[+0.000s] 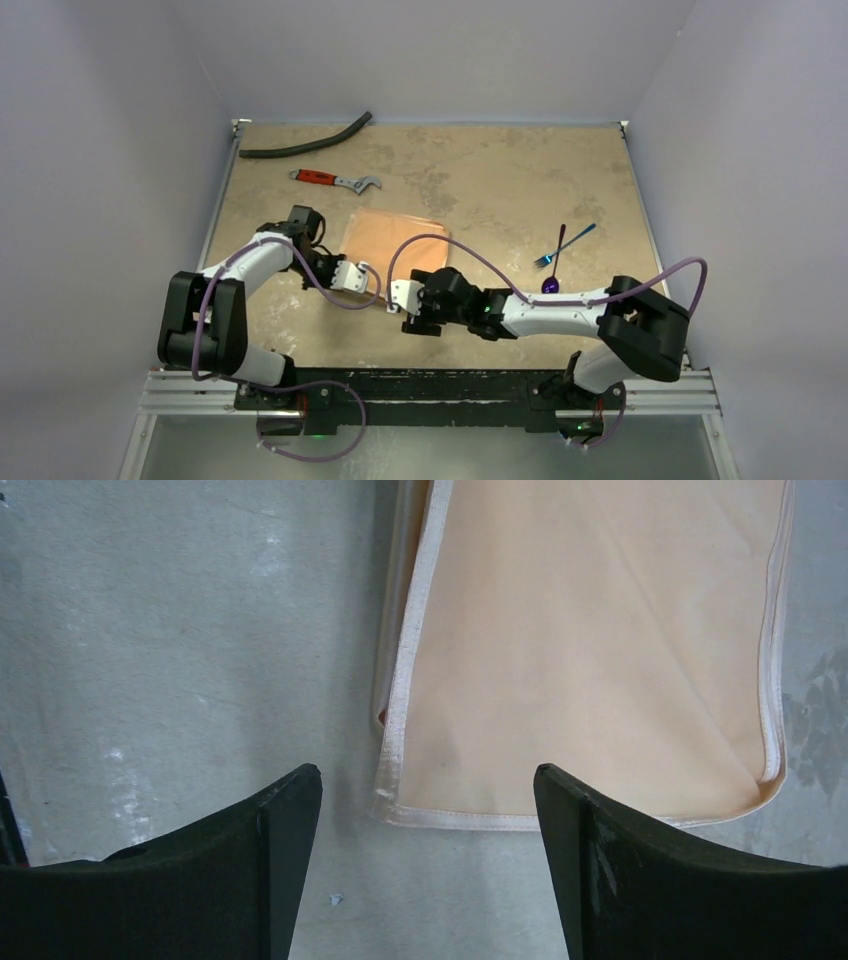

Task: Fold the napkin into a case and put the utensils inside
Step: Pick up the upper triangle-folded napkin from the center of the board.

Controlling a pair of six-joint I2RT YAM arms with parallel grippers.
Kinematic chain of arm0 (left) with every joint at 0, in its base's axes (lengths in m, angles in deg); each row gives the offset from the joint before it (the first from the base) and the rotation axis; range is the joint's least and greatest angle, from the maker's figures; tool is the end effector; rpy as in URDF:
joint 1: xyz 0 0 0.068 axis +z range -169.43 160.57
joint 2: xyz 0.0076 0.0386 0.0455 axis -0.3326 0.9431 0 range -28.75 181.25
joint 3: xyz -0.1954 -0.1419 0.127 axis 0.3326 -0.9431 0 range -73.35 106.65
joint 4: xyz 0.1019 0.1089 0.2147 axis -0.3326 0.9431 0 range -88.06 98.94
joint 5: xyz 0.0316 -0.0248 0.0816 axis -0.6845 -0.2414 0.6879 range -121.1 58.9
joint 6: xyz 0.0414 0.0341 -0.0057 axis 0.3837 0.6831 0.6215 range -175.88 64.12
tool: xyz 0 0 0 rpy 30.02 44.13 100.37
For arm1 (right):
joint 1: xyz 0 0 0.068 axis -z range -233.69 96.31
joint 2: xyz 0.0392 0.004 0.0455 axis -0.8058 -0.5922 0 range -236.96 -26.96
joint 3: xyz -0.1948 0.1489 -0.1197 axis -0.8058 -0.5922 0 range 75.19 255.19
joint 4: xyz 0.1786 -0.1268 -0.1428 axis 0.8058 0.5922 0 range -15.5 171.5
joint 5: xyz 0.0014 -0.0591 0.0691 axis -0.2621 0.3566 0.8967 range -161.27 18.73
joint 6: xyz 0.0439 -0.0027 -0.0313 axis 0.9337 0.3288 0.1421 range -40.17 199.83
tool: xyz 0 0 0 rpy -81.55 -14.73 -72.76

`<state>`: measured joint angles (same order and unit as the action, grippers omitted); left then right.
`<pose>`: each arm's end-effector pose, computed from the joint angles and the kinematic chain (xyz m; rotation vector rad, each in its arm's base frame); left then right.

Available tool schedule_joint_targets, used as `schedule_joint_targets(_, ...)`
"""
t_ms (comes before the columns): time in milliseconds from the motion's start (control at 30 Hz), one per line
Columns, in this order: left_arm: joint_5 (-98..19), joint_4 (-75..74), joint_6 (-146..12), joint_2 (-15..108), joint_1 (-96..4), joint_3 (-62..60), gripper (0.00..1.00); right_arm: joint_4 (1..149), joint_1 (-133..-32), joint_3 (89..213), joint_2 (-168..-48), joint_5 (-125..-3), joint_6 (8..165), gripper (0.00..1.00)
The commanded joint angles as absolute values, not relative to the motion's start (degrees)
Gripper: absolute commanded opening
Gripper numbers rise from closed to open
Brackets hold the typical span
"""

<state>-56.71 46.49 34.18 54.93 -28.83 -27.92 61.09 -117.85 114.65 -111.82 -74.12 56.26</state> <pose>0.2281 -0.0535 0.1660 2.1125 1.7384 -0.3626 0.1340 0.2730 0.1860 -1.4685 1.5706 0.3633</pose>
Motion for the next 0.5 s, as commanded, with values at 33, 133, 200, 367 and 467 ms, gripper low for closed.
schedule_joint_targets(33, -60.14, 49.79, 32.75, 55.50, -28.40, -26.19, 0.00, 56.55, -117.91, 113.90, -113.86, -75.79, 50.48, 0.81)
schedule_joint_targets(133, -60.43, 51.41, 32.80, 56.78, -28.31, -25.20, 0.00, 55.14, -117.90, 114.34, -115.73, -75.57, 50.07, 0.81)
schedule_joint_targets(200, -61.02, 53.08, 32.57, 57.72, -28.12, -23.80, 0.00, 54.38, -117.88, 114.24, -116.38, -75.62, 49.89, 0.81)
schedule_joint_targets(367, -63.71, 57.49, 32.05, 60.18, -26.64, -18.89, 0.00, 53.14, -117.85, 113.38, -117.58, -77.36, 50.22, 0.80)
schedule_joint_targets(467, -65.29, 59.74, 32.01, 60.37, -26.30, -16.81, 0.00, 51.98, -117.88, 113.41, -118.32, -79.24, 50.67, 0.79)
